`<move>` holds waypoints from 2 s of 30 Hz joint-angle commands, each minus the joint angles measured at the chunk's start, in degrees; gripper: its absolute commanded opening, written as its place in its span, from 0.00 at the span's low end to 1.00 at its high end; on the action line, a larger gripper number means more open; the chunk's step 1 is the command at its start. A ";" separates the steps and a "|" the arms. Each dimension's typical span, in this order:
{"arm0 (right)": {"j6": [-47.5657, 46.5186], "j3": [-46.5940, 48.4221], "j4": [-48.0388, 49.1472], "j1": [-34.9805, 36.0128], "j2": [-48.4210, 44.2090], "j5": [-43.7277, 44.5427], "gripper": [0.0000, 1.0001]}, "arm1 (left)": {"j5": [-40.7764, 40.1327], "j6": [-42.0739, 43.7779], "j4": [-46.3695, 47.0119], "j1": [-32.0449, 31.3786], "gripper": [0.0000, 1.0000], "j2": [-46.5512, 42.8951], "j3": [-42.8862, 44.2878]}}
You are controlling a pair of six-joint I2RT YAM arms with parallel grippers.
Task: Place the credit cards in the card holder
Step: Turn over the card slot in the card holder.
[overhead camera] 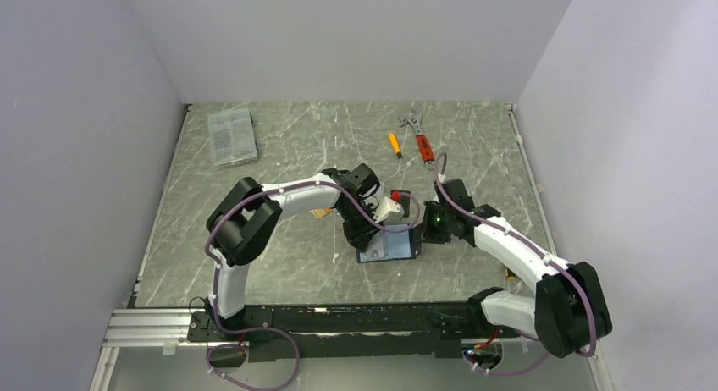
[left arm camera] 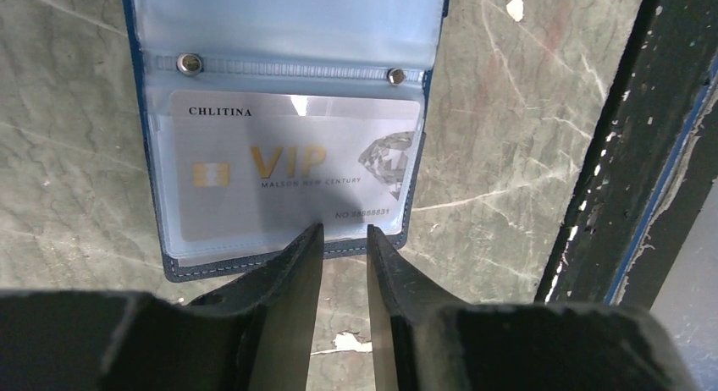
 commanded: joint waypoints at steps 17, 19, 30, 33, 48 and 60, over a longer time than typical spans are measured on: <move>2.20 -3.69 4.24 3.35 -5.12 -0.83 0.00 | -6.09 5.12 -2.06 -0.04 0.29 -0.60 1.84; 2.75 -4.16 4.13 3.35 -5.21 0.12 0.00 | -5.41 4.83 -2.36 0.03 0.29 -1.27 2.09; 3.91 -5.47 4.07 3.40 -3.38 -0.18 0.00 | -2.41 4.38 -4.01 0.13 0.29 -2.94 3.82; 4.08 -5.73 3.79 3.36 -3.30 -0.27 0.00 | -2.37 4.45 -3.95 0.16 0.29 -2.54 3.91; 4.59 -6.98 6.13 3.40 -3.37 -2.78 0.00 | -3.05 5.08 -3.23 0.13 0.28 -1.75 3.16; 4.14 -6.80 7.46 3.38 -2.35 -4.91 0.00 | -6.10 6.41 -2.68 0.12 0.25 0.50 1.54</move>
